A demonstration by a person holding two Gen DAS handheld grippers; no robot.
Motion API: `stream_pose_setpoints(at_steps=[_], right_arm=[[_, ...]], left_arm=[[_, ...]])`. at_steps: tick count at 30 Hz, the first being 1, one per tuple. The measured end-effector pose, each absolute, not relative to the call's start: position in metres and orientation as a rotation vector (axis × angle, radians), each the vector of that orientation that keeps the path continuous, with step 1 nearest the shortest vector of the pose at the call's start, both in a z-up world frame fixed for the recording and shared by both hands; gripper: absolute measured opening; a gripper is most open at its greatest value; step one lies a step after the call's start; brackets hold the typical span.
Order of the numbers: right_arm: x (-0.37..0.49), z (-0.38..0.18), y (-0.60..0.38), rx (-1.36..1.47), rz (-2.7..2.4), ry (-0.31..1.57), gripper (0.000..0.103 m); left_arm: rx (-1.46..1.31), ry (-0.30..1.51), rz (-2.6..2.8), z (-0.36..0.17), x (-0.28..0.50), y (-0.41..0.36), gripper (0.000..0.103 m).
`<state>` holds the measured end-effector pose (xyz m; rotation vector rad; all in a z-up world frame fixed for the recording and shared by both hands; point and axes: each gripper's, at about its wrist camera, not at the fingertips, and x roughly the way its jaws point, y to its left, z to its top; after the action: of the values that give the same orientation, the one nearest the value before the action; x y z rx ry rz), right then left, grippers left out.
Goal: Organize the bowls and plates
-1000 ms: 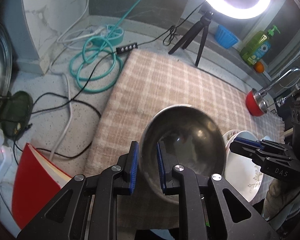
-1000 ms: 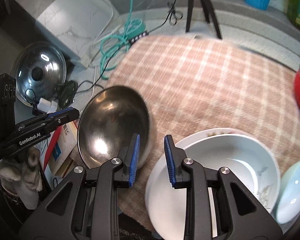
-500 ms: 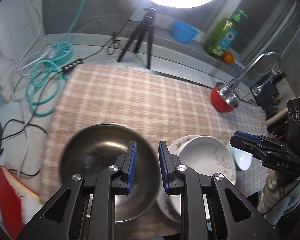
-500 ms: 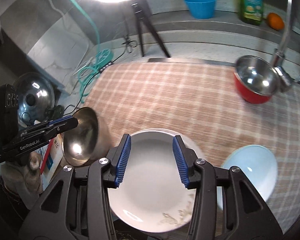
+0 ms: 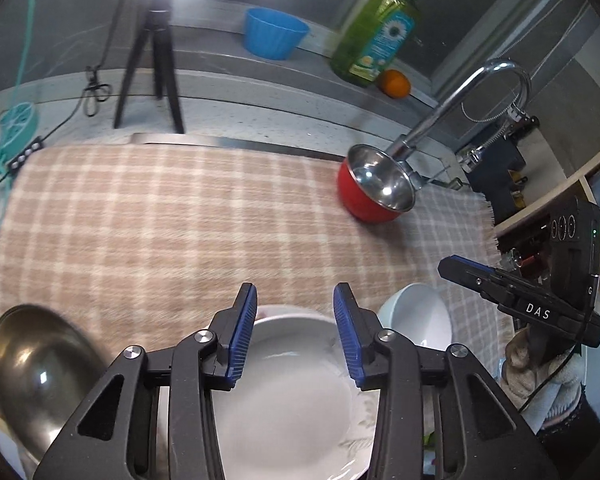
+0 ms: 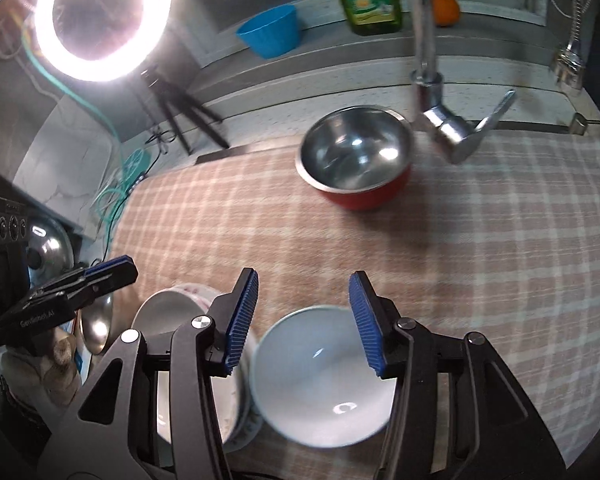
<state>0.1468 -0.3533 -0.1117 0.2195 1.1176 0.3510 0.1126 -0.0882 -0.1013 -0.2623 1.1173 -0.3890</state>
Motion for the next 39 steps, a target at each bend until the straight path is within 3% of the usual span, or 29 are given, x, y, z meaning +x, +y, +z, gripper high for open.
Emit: stream_pose_setpoints(at_steps=[10,13,15,39], right_arm=[[0.195,-0.122,-0.399,0.259,0.314,1.112,0.049],[0.212,-0.133,-0.412,0.312,0.321,1.135,0.038],[0.221,-0.138,-0.418,0.337,0.325,1.144,0.036],[0.265,-0.171,-0.417,0.396,0.297,1.194,0.036]], left_arm=[[-0.254,1.133,-0.414,-0.109,0.162,-0.14,0.037],[-0.262,1.146,-0.409,-0.113,0.179,-0.149,0.033],[-0.265,1.159,-0.401,-0.117,0.192,-0.153,0.022],[-0.278,1.272,-0.417,-0.154,0.264,-0.188,0.022]])
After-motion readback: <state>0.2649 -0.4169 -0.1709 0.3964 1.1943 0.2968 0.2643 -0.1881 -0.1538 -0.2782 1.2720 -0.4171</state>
